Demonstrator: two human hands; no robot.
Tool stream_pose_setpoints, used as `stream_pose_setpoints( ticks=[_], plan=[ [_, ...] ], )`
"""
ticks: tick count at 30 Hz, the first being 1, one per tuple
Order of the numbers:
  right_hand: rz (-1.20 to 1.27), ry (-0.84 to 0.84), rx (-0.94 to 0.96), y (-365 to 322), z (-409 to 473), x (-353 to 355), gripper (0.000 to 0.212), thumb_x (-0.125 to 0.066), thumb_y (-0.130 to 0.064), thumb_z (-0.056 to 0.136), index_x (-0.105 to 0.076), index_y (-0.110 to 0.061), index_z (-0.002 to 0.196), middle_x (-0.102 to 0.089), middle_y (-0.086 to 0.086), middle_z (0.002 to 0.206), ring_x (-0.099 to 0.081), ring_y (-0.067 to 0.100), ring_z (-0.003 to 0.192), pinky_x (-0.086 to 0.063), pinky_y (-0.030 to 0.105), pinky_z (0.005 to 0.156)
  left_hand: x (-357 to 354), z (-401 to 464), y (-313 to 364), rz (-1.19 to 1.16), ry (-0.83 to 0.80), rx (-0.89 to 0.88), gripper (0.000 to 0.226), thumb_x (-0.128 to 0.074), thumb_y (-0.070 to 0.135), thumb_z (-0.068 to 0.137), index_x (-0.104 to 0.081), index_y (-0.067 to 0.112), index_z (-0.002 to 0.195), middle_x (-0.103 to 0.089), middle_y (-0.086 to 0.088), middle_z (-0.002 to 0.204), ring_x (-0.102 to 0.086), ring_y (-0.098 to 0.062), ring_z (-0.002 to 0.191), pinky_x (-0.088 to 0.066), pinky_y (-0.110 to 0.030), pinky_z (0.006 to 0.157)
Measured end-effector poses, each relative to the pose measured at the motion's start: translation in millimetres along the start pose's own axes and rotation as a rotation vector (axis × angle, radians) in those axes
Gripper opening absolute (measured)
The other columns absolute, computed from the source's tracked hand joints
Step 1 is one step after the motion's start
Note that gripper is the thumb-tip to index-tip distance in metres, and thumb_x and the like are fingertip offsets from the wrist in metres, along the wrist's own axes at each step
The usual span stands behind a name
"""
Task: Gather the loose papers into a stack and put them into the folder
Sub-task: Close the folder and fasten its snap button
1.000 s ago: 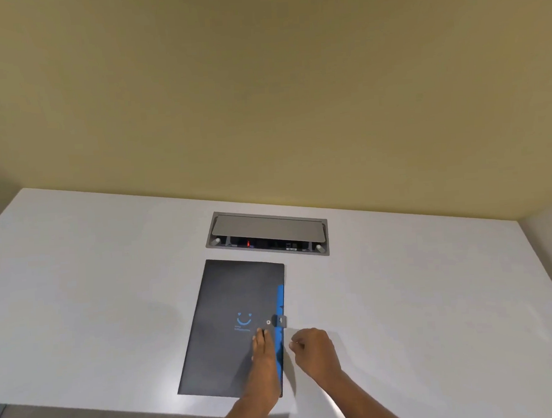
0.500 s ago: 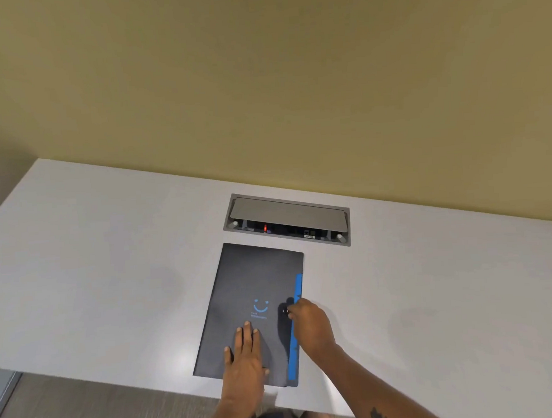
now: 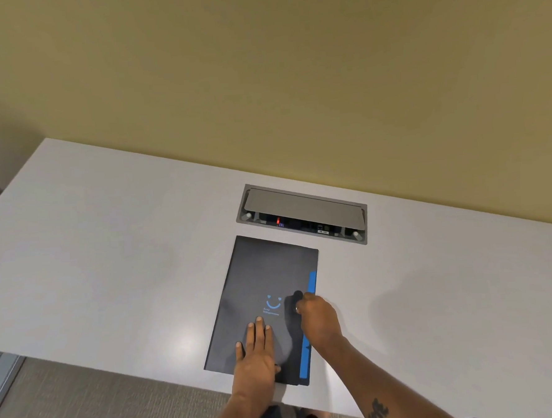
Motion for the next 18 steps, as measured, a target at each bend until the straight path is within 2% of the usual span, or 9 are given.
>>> stream_pose_setpoints(
  ticks=[6,11,15,16,17,18],
  plan=[
    [-0.046,0.019,0.043,-6,0,4,0.032,-0.049,-0.021,0.112,-0.062,-0.006,0.138,-0.07,0.012,0.135,-0.069,0.025,0.122,-0.049,0.025,0.108,-12,5,-3,0.048,-0.031,0.005,0.09,-0.05,0.038,0.108,0.012,0.011,0.167,0.023,-0.011,0.175,0.018,-0.033,0.163,-0.006,-0.055,0.132],
    [-0.078,0.009,0.057,-10,2,2,0.036,-0.049,-0.026,0.113,-0.059,-0.007,0.142,-0.068,0.01,0.139,-0.067,0.025,0.126,-0.047,0.028,0.113,-12,6,-3,0.07,-0.045,0.008,0.091,-0.052,0.038,0.107,0.011,0.012,0.167,0.022,-0.011,0.176,0.018,-0.034,0.163,-0.005,-0.056,0.131],
    [-0.057,0.017,0.046,-10,3,3,0.034,-0.05,-0.026,0.112,-0.061,-0.008,0.138,-0.07,0.01,0.135,-0.069,0.024,0.122,-0.049,0.026,0.109,1,2,1,0.053,-0.015,-0.008,0.09,-0.054,0.037,0.106,0.006,0.013,0.168,0.017,-0.01,0.177,0.012,-0.032,0.164,-0.009,-0.053,0.133],
    [-0.04,0.017,0.038,-9,2,4,0.032,-0.051,-0.024,0.112,-0.062,-0.008,0.136,-0.07,0.011,0.133,-0.07,0.025,0.12,-0.051,0.026,0.107,7,1,0,0.008,0.011,-0.005,0.087,-0.055,0.035,0.106,0.002,0.015,0.169,0.009,-0.009,0.179,0.004,-0.031,0.165,-0.015,-0.051,0.133],
    [-0.017,0.026,0.032,-8,0,5,0.03,-0.056,-0.023,0.11,-0.064,-0.008,0.134,-0.071,0.011,0.131,-0.071,0.025,0.117,-0.053,0.026,0.105,16,0,-3,-0.052,0.056,-0.001,0.082,-0.056,0.031,0.106,-0.004,0.017,0.169,-0.007,-0.009,0.179,-0.015,-0.03,0.164,-0.026,-0.047,0.13],
    [0.003,0.057,0.041,-7,-3,7,0.029,-0.062,-0.023,0.107,-0.066,-0.008,0.132,-0.072,0.01,0.129,-0.072,0.025,0.114,-0.055,0.027,0.103,28,-2,-9,-0.134,0.139,0.001,0.078,-0.056,0.026,0.106,-0.009,0.021,0.169,-0.03,-0.009,0.172,-0.042,-0.027,0.153,-0.042,-0.04,0.122]
  ],
)
Point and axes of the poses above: each hand's wrist, its own z-axis towards the middle knuckle, its own x-axis out of the back of the hand, y = z × x, the point moved 8 cm from there along z, towards the middle knuckle
